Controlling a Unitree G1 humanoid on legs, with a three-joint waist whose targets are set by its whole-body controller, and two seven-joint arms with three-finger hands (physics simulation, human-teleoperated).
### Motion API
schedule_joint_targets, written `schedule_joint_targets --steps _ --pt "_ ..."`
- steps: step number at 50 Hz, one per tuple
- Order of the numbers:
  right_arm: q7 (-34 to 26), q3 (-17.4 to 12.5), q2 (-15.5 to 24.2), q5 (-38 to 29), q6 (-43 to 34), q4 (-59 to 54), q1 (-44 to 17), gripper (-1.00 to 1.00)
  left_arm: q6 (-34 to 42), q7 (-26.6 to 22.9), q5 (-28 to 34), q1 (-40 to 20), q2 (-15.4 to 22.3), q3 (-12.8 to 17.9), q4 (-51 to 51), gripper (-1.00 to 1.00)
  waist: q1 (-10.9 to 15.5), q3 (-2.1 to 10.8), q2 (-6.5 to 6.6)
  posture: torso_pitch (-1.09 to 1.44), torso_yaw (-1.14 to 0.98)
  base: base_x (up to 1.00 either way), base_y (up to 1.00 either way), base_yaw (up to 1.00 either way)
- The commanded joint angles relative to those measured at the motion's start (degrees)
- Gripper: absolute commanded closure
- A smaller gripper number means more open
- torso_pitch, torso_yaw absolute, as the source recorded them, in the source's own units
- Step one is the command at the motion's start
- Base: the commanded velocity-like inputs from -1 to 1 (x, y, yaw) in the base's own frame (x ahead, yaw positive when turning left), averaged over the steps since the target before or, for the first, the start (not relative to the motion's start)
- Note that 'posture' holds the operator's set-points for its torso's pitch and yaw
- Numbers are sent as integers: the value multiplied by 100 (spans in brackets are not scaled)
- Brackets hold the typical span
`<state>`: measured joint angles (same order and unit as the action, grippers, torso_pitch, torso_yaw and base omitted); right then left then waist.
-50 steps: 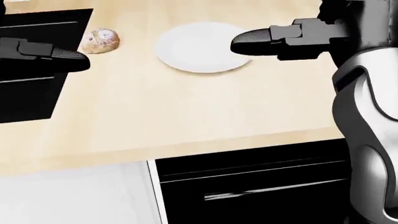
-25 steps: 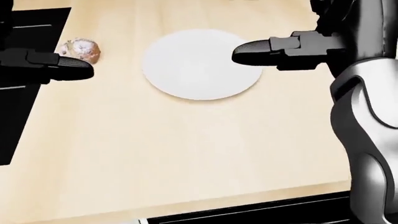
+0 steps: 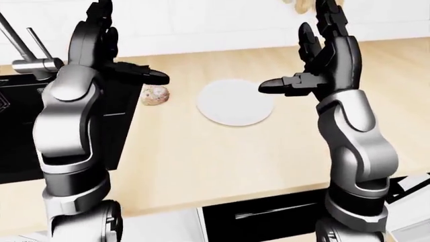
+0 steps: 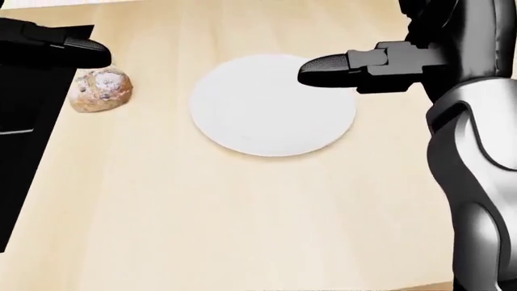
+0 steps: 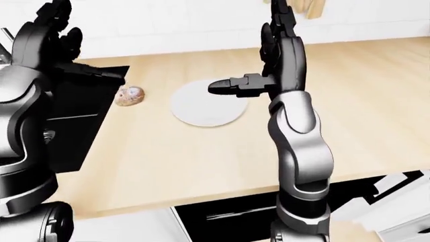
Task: Place the pastries on the plates.
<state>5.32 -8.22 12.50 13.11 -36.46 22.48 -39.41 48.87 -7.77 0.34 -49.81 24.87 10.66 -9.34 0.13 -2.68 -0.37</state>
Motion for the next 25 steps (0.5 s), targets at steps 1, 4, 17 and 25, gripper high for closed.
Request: schedule_joint_targets --steps 1,4,17,25 --pt "-2 -44 45 7 175 182 -163 -100 -344 -83 105 -353 78 58 148 -100 -2 149 3 0 0 0 0 0" --pt "0 -63 78 33 111 220 -201 -100 -740 -176 241 -708 147 -23 951 -100 4 143 -2 0 0 0 0 0" --pt "20 -104 172 91 -139 441 -267 -100 -3800 -179 802 -2441 226 -277 6533 -100 -1 201 -10 0 0 0 0 0" --pt "28 -177 235 161 -231 634 -151 -100 -4365 124 974 -2851 204 -222 7863 -100 -11 236 -45 0 0 0 0 0"
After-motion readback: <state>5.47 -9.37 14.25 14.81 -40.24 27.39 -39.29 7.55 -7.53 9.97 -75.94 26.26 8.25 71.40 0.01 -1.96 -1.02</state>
